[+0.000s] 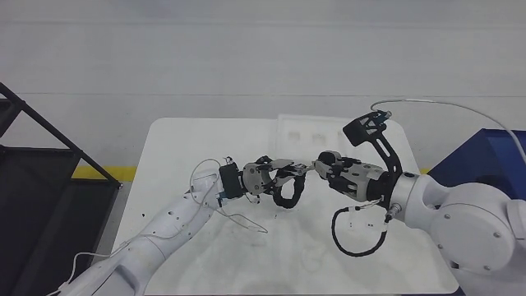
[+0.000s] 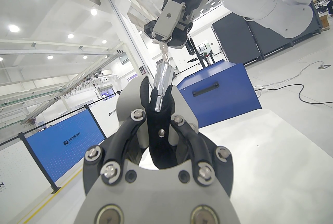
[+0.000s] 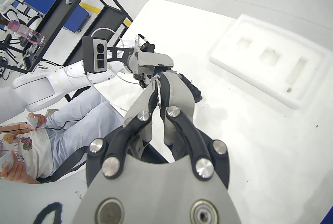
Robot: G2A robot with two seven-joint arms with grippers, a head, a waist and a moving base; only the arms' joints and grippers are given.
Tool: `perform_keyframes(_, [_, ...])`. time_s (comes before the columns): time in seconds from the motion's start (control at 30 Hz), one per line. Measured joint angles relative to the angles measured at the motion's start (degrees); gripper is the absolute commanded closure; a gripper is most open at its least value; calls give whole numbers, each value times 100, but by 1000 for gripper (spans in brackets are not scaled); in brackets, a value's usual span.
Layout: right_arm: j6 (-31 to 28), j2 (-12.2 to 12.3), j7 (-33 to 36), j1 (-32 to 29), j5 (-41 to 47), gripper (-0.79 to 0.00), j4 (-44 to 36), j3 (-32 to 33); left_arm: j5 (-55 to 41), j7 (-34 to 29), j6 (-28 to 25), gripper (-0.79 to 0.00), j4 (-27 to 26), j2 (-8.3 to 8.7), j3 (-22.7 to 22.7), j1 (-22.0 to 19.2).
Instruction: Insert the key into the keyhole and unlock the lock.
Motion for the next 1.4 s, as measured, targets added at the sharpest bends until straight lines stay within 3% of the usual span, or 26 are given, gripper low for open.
perform_keyframes(0.7, [117, -20, -18, -42, -119, 0, 0, -118, -8, -40, -72, 0, 18, -49, -118, 55])
perform_keyframes(1.4, [319, -71, 194, 219, -757, 0, 0, -629, 121, -179, -105, 0, -160, -32, -287, 148])
